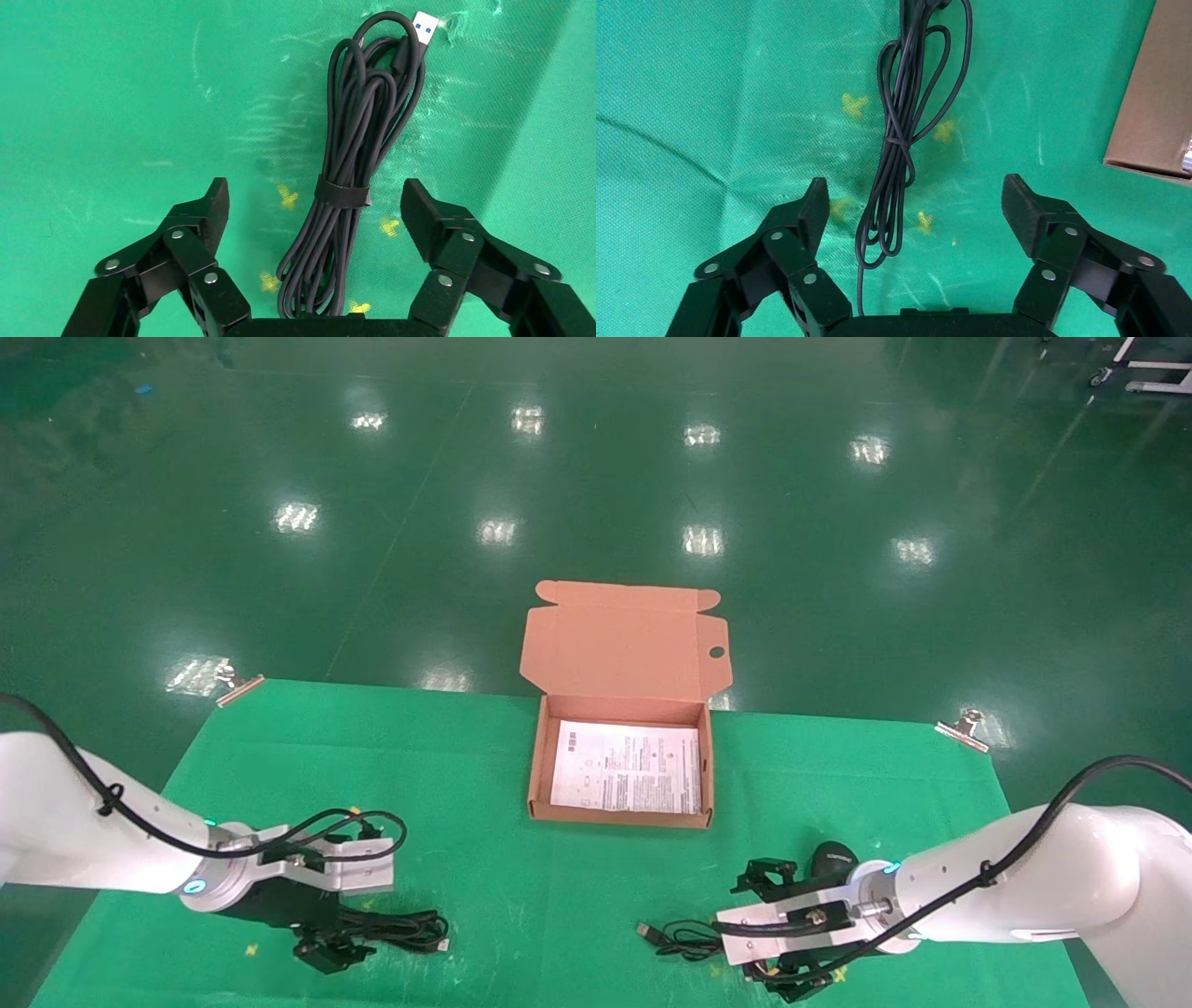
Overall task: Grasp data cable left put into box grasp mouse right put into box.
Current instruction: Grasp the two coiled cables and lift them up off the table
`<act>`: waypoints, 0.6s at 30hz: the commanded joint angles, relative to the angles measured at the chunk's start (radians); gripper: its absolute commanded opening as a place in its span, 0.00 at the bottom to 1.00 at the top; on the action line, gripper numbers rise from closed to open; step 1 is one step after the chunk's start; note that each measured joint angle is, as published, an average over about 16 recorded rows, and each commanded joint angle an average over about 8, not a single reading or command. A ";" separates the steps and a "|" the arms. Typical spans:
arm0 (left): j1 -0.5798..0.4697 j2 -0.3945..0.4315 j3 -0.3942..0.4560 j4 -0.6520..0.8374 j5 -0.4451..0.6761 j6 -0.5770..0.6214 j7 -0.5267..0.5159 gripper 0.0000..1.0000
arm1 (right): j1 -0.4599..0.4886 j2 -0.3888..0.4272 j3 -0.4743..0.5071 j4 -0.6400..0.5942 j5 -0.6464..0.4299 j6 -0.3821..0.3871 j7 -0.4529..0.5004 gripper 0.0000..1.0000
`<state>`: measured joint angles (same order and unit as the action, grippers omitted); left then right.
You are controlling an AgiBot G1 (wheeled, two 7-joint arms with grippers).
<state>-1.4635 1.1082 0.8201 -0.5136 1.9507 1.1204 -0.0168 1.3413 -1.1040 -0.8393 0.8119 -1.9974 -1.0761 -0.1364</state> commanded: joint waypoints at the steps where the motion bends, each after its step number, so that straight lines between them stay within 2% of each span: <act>1: 0.000 -0.001 0.000 -0.003 0.000 0.001 -0.001 0.00 | 0.000 0.001 0.000 0.002 0.001 -0.003 0.000 0.00; 18: 0.002 -0.003 0.001 -0.012 0.000 0.004 -0.003 0.00 | 0.001 0.004 0.000 0.009 0.005 -0.011 0.002 0.00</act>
<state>-1.4612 1.1049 0.8210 -0.5252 1.9512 1.1248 -0.0198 1.3423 -1.0999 -0.8391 0.8205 -1.9926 -1.0867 -0.1348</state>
